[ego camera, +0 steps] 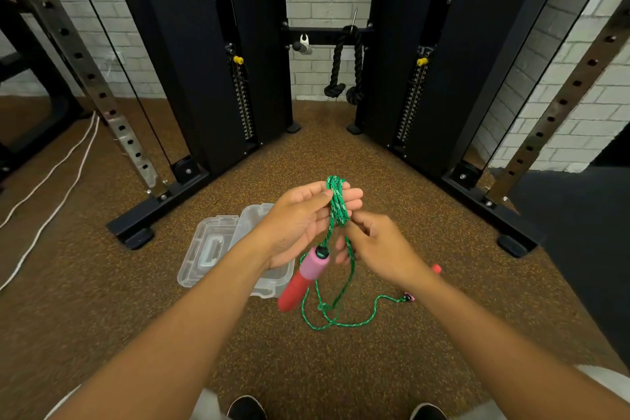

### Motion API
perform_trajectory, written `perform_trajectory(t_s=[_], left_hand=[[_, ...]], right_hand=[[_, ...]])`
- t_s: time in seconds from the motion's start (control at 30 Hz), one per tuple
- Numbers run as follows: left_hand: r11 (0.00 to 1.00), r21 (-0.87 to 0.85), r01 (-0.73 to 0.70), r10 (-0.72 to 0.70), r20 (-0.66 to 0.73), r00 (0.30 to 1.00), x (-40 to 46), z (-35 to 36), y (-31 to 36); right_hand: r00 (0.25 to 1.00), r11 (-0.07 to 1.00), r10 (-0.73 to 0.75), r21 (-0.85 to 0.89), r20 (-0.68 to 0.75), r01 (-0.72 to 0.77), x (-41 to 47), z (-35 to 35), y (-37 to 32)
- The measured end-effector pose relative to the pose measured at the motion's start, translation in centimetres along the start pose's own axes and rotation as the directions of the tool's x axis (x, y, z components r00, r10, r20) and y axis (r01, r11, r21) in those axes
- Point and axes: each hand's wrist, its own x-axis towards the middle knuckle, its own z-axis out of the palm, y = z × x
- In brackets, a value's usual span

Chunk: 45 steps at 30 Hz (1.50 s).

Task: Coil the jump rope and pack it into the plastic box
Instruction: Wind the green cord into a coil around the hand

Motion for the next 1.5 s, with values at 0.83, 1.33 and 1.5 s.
perform_trajectory(t_s=[0.83,1.33,1.5], left_hand=[[0.936,0.348,0.040,-0.033,-0.026,0.999,0.3,0.0,-1.0],[0.932,0.353,0.084,-0.129,0.106,0.986,-0.9,1.1,-0.4],[0.945,0.317,0.081,-0.129,0.131,0.983,-1.0,1.1,-0.2]], right_hand=[[0.973,0.973,-0.229,-0.031,-0.016,0.228,-1.0,-3.9,-4.6],[0.969,0.974,-0.214,-0.097,-0.121,0.203,0.0,-5.1,-2.9],[0.983,0.989,-0.144,0.013,-0.115,0.147,0.2,-5.2,-2.4]])
